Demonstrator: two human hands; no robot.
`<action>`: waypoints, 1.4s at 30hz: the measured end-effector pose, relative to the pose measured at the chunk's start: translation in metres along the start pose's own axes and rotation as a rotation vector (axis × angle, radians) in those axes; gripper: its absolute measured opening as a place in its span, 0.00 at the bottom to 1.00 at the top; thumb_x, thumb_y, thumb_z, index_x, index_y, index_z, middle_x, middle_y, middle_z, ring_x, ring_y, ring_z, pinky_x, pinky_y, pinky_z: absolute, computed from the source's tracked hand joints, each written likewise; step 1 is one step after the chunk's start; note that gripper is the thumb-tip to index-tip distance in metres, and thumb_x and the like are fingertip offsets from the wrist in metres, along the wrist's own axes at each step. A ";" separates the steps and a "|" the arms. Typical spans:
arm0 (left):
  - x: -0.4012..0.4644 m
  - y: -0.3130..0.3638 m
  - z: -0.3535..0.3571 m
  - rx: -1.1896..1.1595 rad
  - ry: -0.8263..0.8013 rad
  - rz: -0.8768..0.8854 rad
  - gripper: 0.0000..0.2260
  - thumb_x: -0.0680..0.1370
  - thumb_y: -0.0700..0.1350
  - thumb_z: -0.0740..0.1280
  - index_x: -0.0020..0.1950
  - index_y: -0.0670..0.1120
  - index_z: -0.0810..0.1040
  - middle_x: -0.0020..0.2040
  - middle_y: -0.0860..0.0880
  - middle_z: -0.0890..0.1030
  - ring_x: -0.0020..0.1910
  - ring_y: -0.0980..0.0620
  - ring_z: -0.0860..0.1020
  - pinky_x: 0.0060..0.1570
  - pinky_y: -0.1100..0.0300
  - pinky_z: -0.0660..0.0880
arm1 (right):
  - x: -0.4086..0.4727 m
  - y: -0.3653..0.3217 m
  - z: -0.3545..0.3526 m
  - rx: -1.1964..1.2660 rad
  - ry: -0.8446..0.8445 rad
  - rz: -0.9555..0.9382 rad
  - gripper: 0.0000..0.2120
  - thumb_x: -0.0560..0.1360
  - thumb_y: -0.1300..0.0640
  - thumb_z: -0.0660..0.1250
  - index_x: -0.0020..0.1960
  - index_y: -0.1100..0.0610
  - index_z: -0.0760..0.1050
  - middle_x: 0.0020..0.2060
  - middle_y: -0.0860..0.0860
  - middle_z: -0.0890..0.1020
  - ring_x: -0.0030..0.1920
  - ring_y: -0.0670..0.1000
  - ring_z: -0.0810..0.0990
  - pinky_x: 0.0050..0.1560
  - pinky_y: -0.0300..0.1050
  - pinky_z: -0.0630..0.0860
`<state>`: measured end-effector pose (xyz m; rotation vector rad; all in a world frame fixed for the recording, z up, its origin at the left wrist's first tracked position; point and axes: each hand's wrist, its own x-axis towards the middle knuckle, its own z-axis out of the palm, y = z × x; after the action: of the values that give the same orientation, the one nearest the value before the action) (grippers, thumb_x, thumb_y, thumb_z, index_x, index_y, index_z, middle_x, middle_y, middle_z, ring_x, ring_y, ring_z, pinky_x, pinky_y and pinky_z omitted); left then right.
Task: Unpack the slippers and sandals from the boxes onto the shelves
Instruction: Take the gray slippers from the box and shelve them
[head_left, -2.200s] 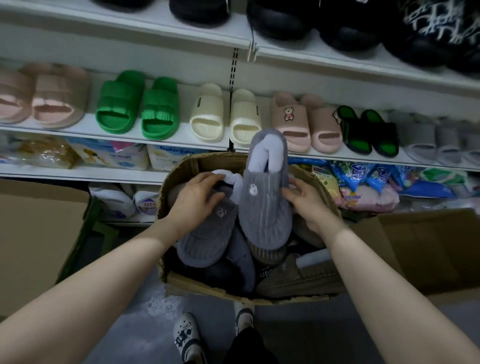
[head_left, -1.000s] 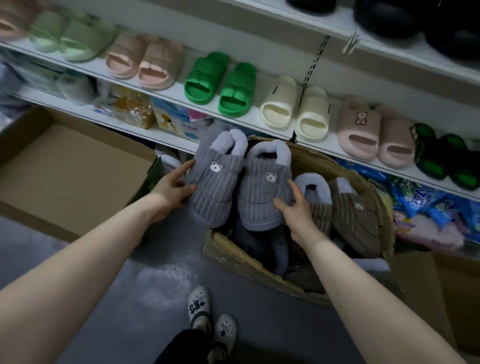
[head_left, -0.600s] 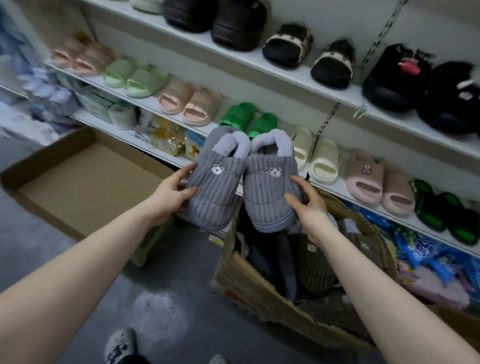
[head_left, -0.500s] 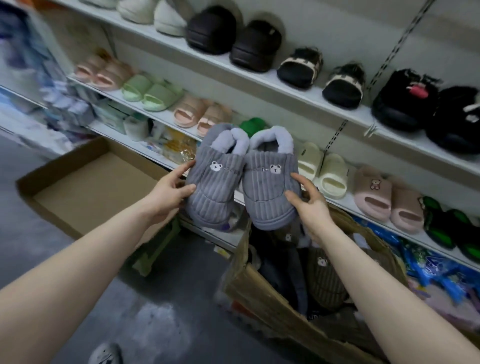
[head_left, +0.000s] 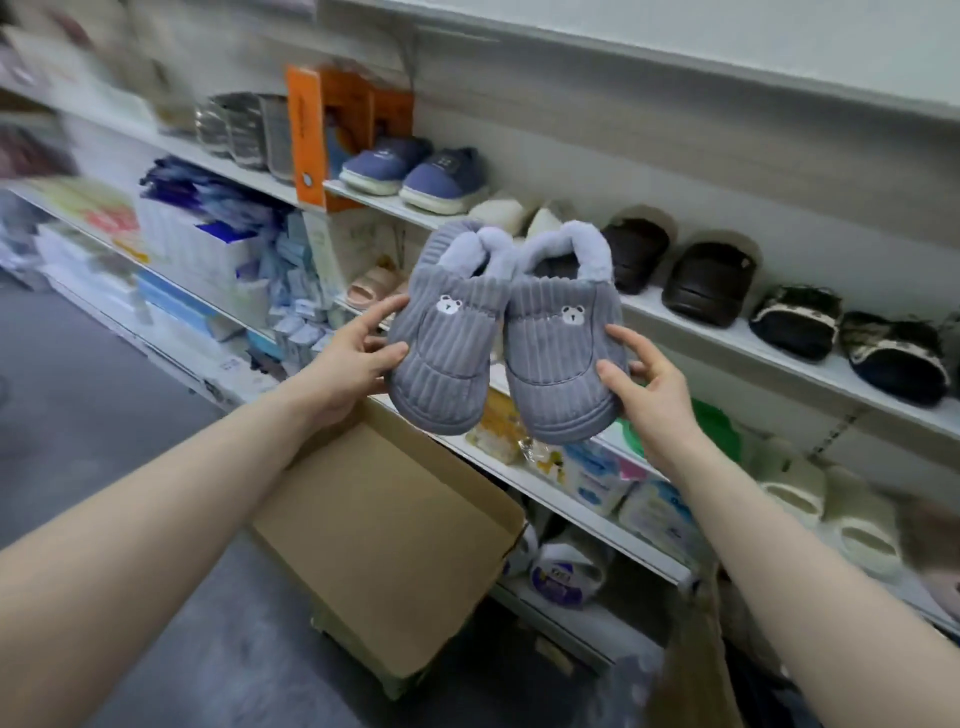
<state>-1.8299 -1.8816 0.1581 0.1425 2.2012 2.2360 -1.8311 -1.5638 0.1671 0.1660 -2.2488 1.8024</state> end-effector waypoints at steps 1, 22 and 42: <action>0.005 0.009 -0.017 -0.001 0.009 0.019 0.24 0.81 0.37 0.62 0.72 0.58 0.68 0.58 0.40 0.77 0.48 0.46 0.79 0.39 0.59 0.79 | 0.010 -0.011 0.017 0.013 -0.010 -0.016 0.18 0.76 0.57 0.70 0.61 0.39 0.78 0.52 0.48 0.78 0.57 0.58 0.78 0.53 0.56 0.82; 0.239 0.208 -0.192 -0.217 0.126 0.323 0.18 0.82 0.38 0.59 0.70 0.55 0.68 0.46 0.47 0.80 0.33 0.53 0.80 0.32 0.60 0.79 | 0.286 -0.229 0.177 -0.004 0.023 -0.355 0.14 0.78 0.61 0.67 0.60 0.45 0.77 0.47 0.58 0.82 0.46 0.56 0.82 0.48 0.53 0.82; 0.484 0.288 -0.260 0.136 0.023 0.326 0.21 0.79 0.60 0.61 0.66 0.48 0.69 0.70 0.42 0.69 0.62 0.44 0.72 0.67 0.45 0.69 | 0.453 -0.268 0.269 -0.513 0.193 -0.189 0.30 0.70 0.32 0.69 0.67 0.47 0.71 0.58 0.45 0.75 0.58 0.46 0.75 0.52 0.39 0.72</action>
<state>-2.3107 -2.1150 0.4734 0.5140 2.5008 2.2381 -2.2345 -1.8542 0.4872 0.0959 -2.3736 1.0566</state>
